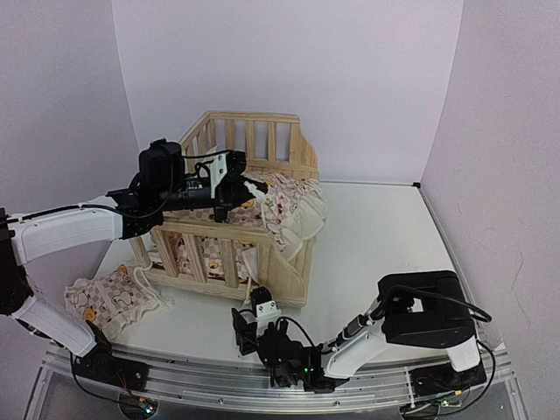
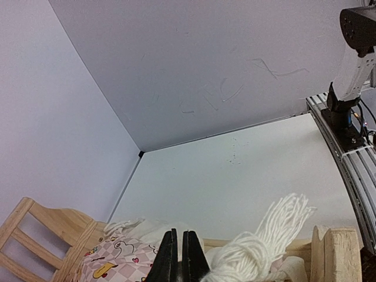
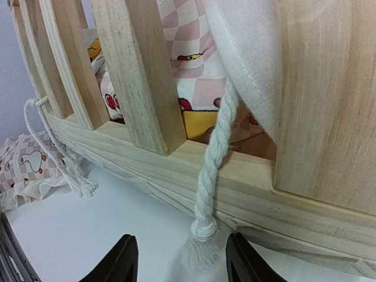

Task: Set up the pet bed

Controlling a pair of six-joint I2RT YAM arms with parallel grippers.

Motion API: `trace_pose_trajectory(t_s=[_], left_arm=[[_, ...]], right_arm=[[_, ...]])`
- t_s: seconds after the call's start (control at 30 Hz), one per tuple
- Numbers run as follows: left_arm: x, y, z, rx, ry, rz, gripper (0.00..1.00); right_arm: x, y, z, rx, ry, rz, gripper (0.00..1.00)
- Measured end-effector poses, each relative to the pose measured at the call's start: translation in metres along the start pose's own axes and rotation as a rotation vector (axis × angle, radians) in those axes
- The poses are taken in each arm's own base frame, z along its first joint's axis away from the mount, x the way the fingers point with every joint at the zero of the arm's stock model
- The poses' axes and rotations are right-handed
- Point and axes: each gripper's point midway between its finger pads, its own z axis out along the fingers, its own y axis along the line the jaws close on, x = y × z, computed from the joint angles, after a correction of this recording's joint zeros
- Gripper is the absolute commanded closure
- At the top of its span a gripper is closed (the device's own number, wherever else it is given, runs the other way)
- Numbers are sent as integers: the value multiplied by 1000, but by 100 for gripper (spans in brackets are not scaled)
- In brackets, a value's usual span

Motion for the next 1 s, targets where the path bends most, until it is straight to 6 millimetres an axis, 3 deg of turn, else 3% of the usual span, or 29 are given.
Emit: trace_pose_trajectory(t_s=[0.33,0.4,0.5,0.7,0.87,1.0], left_arm=[[-8,0,0,0,-41,25,100],[-8,0,0,-2,-44,26,100],[-9,2,0,-9,-46,29,100],[-9,2,-1,-4,-50,25,100],[-10,-4,-2,38,-66,-18,100],[-10,-13,-2,90,-69,-57,100]], right_arm=[[5,-3,14,33,-22,143,85],[9,-11,20,52,-21,151,99],[14,-23,29,83,-17,134,100],[14,-24,27,54,1,87,100],[6,-32,-7,-20,66,-34,100],[-34,-11,-38,-106,82,-46,100]])
